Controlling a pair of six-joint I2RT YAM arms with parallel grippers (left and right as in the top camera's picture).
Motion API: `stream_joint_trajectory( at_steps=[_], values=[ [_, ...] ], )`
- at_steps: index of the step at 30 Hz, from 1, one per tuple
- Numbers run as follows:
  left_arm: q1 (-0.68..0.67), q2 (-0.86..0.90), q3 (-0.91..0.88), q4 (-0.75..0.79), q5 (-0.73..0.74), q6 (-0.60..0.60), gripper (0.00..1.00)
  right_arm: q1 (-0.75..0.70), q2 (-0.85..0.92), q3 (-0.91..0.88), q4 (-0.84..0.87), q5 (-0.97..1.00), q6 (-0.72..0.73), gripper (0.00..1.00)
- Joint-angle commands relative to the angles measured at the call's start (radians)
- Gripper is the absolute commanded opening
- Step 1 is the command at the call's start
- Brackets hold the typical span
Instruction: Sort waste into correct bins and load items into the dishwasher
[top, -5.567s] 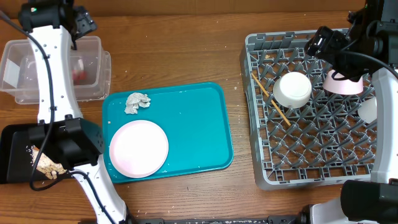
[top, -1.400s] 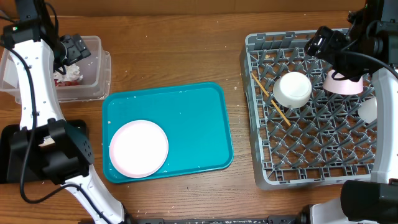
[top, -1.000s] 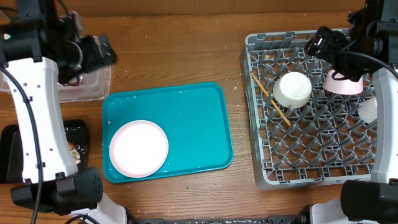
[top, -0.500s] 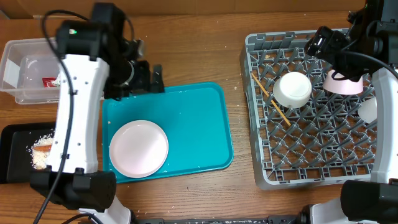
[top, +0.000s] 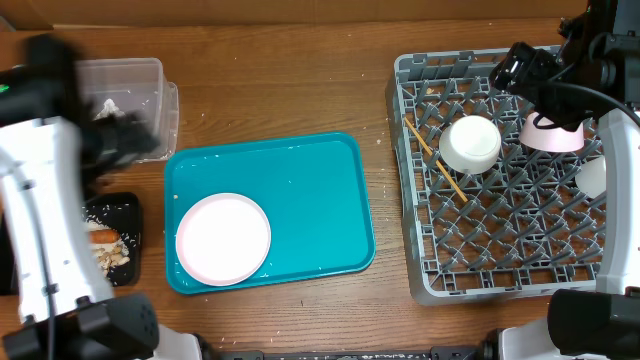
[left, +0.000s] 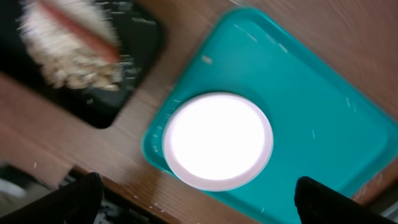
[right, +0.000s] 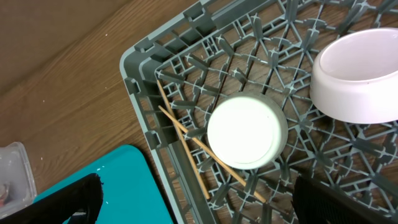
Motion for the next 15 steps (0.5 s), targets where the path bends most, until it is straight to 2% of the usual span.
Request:
stream_joint_trajectory(
  at_steps=[1,7,12,15],
  values=[
    [0.171,-0.021,-0.012,-0.013,0.064,-0.09,1.0,-0.001,-0.005,0.027,0.005,0.003,0.001,1.0],
    [0.325,-0.021,-0.055,-0.013,0.116,-0.085,1.0,-0.001,-0.005,0.027,0.009,-0.01,0.011,1.0],
    [0.356,-0.021,-0.055,-0.012,0.111,-0.084,1.0,-0.001,-0.005,0.027,0.036,-0.024,0.029,1.0],
    [0.356,-0.021,-0.055,-0.01,0.109,-0.084,1.0,-0.001,-0.005,0.027,0.013,-0.154,0.084,1.0]
  ],
)
